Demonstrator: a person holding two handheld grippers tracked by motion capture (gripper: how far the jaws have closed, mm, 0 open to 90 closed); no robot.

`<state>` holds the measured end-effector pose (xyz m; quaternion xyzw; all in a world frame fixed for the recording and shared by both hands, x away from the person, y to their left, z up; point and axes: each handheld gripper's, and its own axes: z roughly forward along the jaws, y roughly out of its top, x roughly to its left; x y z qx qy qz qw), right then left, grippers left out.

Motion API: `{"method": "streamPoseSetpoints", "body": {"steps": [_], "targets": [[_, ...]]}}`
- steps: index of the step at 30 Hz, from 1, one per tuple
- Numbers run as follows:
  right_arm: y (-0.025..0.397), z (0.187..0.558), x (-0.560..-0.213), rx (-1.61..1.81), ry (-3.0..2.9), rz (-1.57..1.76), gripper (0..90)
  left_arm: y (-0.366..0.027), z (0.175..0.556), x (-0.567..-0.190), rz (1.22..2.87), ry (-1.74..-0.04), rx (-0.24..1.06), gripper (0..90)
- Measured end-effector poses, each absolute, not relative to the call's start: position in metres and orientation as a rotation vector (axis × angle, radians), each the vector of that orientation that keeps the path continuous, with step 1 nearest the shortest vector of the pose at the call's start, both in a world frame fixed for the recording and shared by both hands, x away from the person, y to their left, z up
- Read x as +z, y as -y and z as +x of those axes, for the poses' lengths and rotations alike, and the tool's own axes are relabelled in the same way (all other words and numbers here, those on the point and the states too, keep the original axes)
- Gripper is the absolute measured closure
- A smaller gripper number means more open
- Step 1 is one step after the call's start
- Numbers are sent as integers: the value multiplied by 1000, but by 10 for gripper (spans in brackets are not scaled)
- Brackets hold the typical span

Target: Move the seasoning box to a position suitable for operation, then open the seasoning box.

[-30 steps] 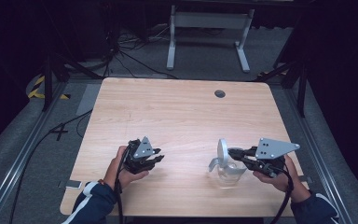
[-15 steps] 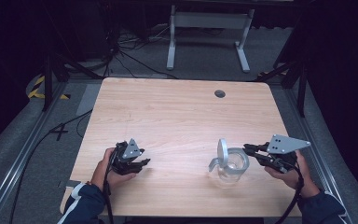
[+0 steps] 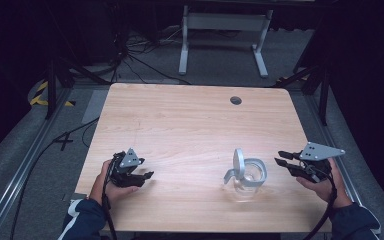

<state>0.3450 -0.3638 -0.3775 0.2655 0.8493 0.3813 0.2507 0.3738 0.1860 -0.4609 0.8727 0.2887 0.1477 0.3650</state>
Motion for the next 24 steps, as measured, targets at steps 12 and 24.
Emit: {"method": "streamPoseSetpoints", "body": {"steps": [12, 24], "targets": [[390, 339, -402, 981, -2305, 844, 563, -193, 374, -474, 2259, -793, 370, 293], [420, 326, -434, 945, -2295, 972, 472, -199, 374, -480, 2195, -842, 331, 249]]}}
